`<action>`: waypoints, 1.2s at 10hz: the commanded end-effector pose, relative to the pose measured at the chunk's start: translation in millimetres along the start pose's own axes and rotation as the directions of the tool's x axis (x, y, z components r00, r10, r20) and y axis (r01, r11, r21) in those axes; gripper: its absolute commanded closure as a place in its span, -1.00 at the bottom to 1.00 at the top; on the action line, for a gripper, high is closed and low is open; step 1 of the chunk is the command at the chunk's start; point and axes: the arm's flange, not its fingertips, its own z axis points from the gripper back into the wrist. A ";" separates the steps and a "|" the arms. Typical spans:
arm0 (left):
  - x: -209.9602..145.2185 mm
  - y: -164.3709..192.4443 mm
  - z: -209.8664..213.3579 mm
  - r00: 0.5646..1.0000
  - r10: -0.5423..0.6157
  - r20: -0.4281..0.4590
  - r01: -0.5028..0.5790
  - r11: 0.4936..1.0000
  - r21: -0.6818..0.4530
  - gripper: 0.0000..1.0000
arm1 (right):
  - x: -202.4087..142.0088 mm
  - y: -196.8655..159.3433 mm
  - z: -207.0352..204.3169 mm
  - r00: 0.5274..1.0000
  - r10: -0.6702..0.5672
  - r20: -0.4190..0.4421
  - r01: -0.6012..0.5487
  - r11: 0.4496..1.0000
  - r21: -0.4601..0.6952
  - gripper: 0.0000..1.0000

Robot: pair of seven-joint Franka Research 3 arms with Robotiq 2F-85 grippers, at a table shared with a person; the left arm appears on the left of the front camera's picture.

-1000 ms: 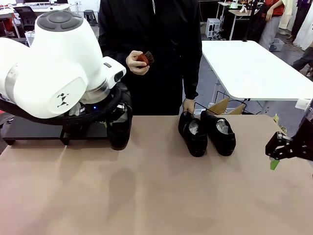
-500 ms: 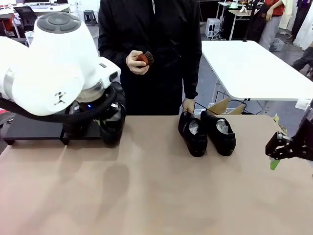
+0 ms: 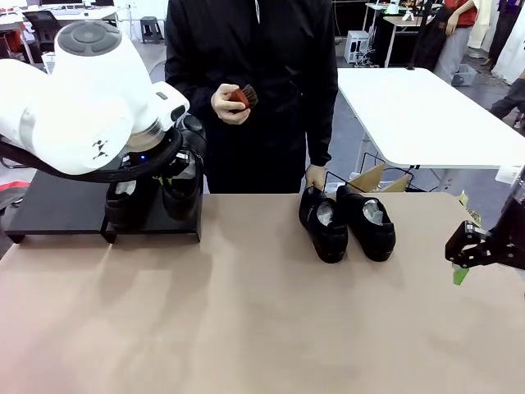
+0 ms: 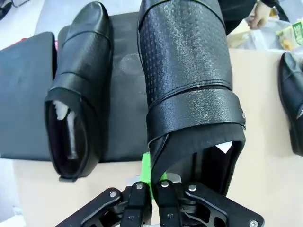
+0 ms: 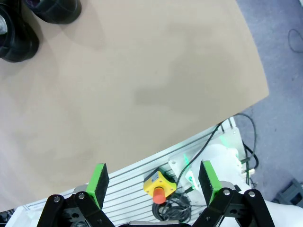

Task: Organize the shoes by placing them on the stand.
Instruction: Place the Shoe from the middle of the table onto the Shoes Stand.

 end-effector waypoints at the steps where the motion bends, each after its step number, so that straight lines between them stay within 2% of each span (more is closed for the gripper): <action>1: 13.5 3.9 -11.6 1.000 0.001 0.007 -0.001 1.000 0.006 1.00 | 0.3 -0.4 0.4 1.000 0.009 -0.004 -0.009 1.000 0.005 -1.00; 12: 17.9 19.0 -61.5 0.999 0.049 -0.006 -0.049 0.999 0.018 1.00 | 0.3 -0.4 0.4 1.000 0.009 -0.004 -0.009 1.000 0.005 -1.00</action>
